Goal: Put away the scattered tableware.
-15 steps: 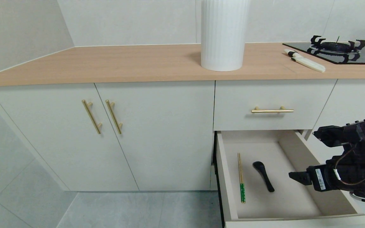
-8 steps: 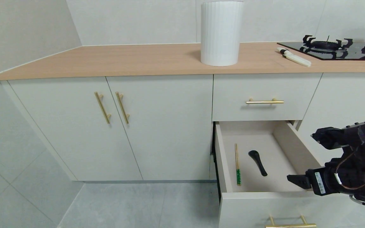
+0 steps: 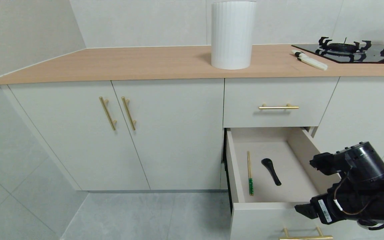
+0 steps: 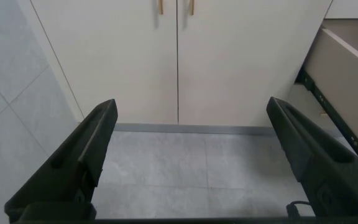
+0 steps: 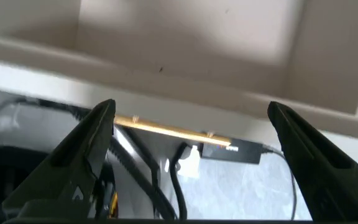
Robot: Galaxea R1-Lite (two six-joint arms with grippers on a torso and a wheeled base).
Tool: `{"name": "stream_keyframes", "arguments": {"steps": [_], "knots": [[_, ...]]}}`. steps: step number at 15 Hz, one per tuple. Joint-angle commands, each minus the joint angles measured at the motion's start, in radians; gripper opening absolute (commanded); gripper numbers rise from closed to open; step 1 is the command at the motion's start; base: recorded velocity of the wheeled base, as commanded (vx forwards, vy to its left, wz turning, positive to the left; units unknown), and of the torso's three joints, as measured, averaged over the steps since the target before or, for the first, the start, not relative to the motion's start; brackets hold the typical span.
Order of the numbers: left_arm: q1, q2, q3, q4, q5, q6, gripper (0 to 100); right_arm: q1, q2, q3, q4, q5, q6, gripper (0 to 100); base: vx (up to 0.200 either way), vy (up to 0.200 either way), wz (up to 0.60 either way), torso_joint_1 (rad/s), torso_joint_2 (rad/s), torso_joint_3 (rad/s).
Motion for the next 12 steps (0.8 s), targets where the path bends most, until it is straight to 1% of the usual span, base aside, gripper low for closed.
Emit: {"name": "stream_keyframes", "arguments": {"steps": [1,3,4,12], "knots": [[0.0,0.0,0.0,-0.001,0.0,-0.001,100,0.054,-0.005,0.015,0.024,-0.001,0.001,100,0.0,0.0,0.0,0.0,0.0,0.0],[0.0,0.002,0.0,-0.001,0.0,-0.001,100,0.085,-0.002,0.015,0.078,0.0,0.001,100,0.0,0.0,0.0,0.0,0.0,0.0],[0.0,0.0,0.0,-0.001,0.0,-0.001,100,0.087,-0.001,0.015,0.085,0.0,0.001,100,0.0,0.0,0.0,0.0,0.0,0.0],[0.0,0.0,0.0,0.001,0.0,-0.001,100,0.076,0.073,0.004,0.068,-0.009,0.011,100,0.0,0.0,0.0,0.0,0.0,0.0]]}}
